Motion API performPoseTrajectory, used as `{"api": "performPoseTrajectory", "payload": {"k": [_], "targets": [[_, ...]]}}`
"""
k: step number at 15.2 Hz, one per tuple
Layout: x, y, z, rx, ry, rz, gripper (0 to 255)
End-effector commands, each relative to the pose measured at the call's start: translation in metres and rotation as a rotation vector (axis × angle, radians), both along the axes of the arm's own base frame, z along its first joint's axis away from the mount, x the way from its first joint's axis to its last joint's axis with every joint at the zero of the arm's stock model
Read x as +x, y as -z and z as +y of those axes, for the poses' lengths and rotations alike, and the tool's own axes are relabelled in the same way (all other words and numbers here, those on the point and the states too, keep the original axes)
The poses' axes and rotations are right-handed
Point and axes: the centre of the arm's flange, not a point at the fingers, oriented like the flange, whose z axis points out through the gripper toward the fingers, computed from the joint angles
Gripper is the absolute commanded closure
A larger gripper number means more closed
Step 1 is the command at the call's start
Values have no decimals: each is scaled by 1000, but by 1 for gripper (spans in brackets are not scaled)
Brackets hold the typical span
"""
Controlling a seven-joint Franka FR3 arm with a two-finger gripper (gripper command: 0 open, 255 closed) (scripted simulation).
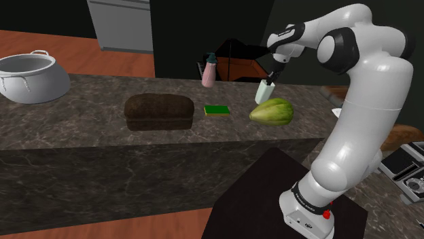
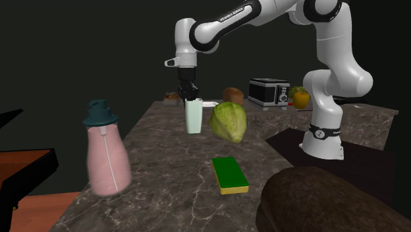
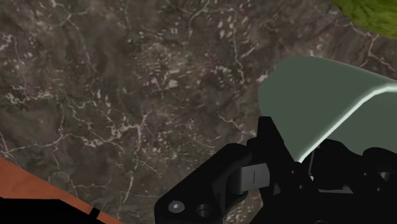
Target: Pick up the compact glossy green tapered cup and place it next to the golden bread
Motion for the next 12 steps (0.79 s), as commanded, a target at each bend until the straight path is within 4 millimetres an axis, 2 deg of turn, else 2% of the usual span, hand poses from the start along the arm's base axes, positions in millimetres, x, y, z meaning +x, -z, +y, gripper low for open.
{"api": "performPoseTrajectory", "payload": {"k": [1,12], "targets": [[1,-10,0,0,0,0,255],[1,-69,0,0,0,0,255]]}}
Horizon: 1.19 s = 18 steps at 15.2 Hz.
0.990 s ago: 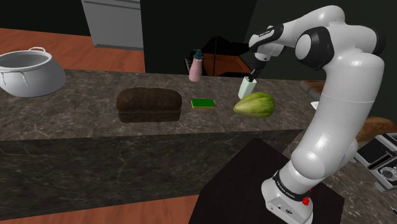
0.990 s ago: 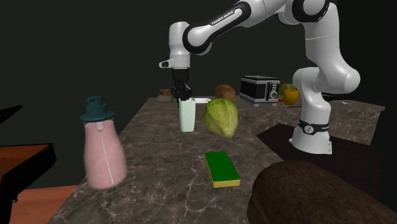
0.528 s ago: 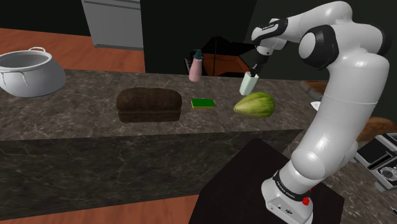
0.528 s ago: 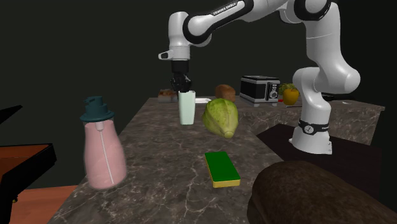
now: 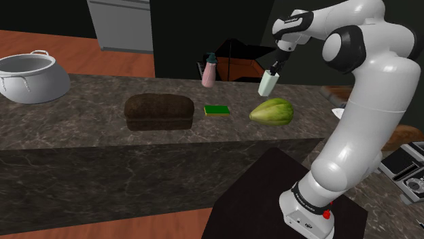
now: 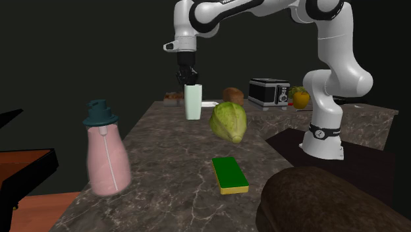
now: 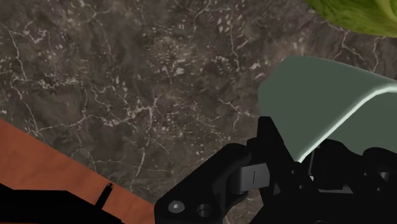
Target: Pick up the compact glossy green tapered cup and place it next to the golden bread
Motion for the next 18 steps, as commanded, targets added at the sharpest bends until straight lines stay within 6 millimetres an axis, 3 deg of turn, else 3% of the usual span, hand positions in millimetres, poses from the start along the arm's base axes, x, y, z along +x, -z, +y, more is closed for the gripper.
{"api": "performPoseTrajectory", "payload": {"k": [1,18], "targets": [[0,-12,1,0,0,0,255],[0,-102,1,0,0,0,255]]}}
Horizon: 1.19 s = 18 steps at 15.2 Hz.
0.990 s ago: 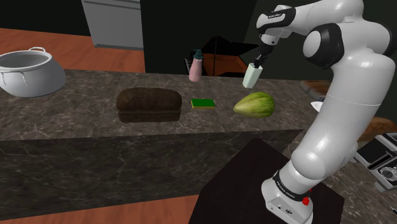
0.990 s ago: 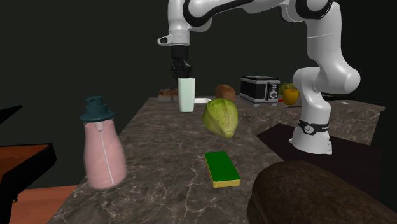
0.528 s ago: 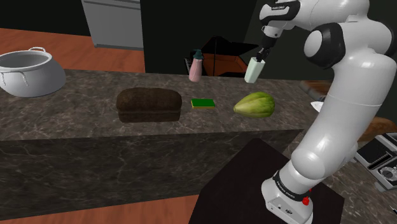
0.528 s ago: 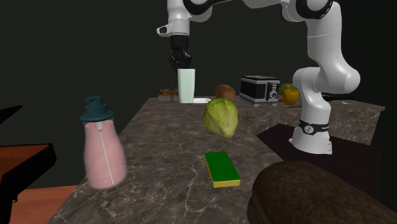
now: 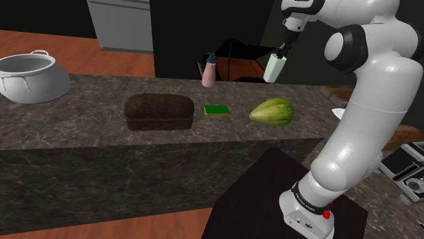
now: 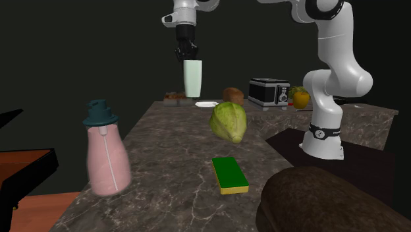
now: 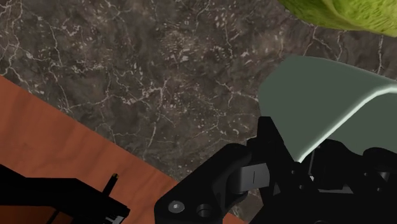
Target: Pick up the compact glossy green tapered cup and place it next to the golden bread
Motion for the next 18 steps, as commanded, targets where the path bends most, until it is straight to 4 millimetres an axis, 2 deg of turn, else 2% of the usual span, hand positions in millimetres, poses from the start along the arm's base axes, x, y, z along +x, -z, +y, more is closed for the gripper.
{"api": "performPoseTrajectory", "payload": {"k": [1,7,18], "targets": [[0,-11,0,0,0,0,255],[0,-41,0,0,0,0,255],[-143,-41,-24,0,0,0,255]]}}
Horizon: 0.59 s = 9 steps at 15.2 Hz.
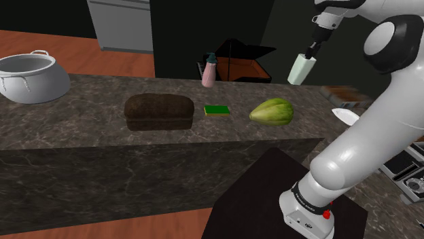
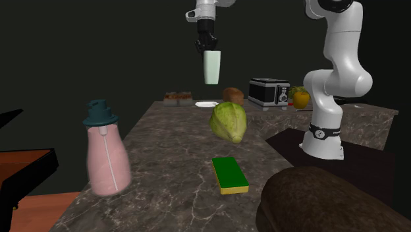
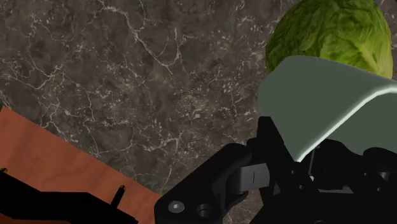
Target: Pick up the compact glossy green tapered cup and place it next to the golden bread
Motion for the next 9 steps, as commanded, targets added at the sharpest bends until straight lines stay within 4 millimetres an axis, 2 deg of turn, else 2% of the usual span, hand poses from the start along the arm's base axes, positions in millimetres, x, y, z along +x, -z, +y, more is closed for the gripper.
{"api": "performPoseTrajectory", "payload": {"k": [1,9], "targets": [[-27,2,-4,0,-1,0,255],[-131,1,-22,0,-1,0,255]]}}
